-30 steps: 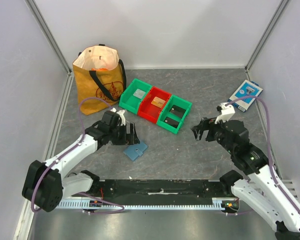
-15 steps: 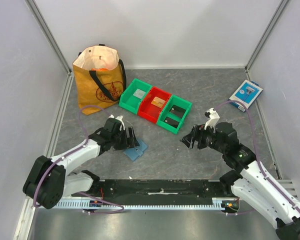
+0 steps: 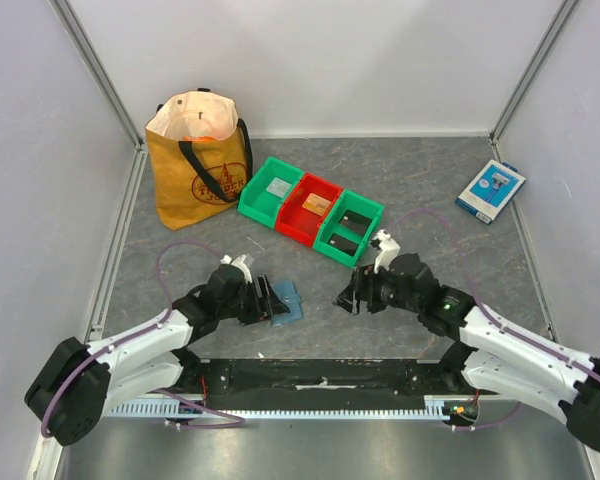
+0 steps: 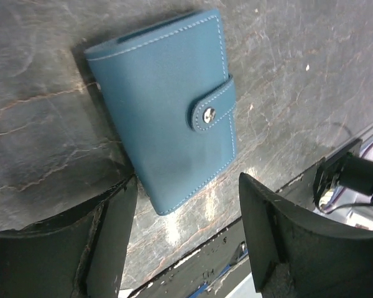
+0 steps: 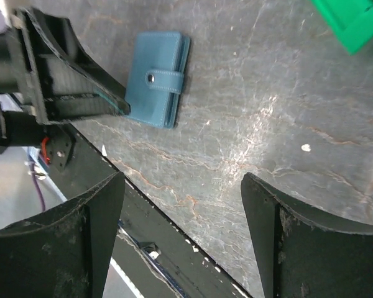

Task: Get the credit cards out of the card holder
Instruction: Open the card holder at the center of the board.

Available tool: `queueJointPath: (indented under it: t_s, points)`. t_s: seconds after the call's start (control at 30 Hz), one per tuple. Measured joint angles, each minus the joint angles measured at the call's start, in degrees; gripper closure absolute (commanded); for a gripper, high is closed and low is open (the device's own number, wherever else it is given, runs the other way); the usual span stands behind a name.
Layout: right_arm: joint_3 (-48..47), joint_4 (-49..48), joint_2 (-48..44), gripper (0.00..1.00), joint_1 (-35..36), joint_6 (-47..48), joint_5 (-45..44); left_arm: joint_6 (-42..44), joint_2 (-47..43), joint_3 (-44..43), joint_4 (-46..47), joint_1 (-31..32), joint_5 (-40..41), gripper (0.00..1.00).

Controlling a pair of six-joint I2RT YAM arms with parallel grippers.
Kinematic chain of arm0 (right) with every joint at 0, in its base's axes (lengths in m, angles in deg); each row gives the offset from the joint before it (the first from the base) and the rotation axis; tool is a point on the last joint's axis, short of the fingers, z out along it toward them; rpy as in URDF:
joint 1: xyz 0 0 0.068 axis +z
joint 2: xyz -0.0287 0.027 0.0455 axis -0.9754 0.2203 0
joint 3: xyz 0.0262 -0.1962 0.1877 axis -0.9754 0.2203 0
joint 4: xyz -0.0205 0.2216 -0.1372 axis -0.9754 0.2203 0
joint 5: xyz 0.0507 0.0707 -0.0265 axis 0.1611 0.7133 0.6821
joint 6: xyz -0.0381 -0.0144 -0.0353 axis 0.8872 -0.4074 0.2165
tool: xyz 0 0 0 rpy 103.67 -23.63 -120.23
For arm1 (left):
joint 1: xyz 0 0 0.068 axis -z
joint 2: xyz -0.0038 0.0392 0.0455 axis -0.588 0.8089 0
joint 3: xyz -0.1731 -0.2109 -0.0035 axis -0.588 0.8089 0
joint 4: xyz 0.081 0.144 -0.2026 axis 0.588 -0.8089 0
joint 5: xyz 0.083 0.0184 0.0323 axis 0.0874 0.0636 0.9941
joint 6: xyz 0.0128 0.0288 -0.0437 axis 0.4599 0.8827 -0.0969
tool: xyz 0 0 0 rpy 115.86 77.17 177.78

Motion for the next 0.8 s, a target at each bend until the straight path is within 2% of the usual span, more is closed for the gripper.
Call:
queueJointPath:
  t_s: [0.17, 0.33, 0.63, 0.8]
  points:
    - [-1.5, -1.6, 9.4, 0.20, 8.8, -1.0, -6.1, -3.3, -3.3, 1.7, 0.3, 0.5, 5.2, 0.30]
    - [-7.5, -2.3, 19.4, 0.23, 15.4, -1.1, -12.2, -3.9, -3.1, 1.7, 0.3, 0.5, 9.4, 0.39]
    - [-15.9, -2.7, 30.3, 0.30, 18.8, -0.9, -18.5, -4.1, 2.2, 1.4, 5.1, 0.5, 9.6, 0.57]
    - [-20.5, -1.5, 35.4, 0.37, 20.3, -0.2, -21.4, -4.2, 3.4, 1.5, 5.7, 0.5, 9.0, 0.69]
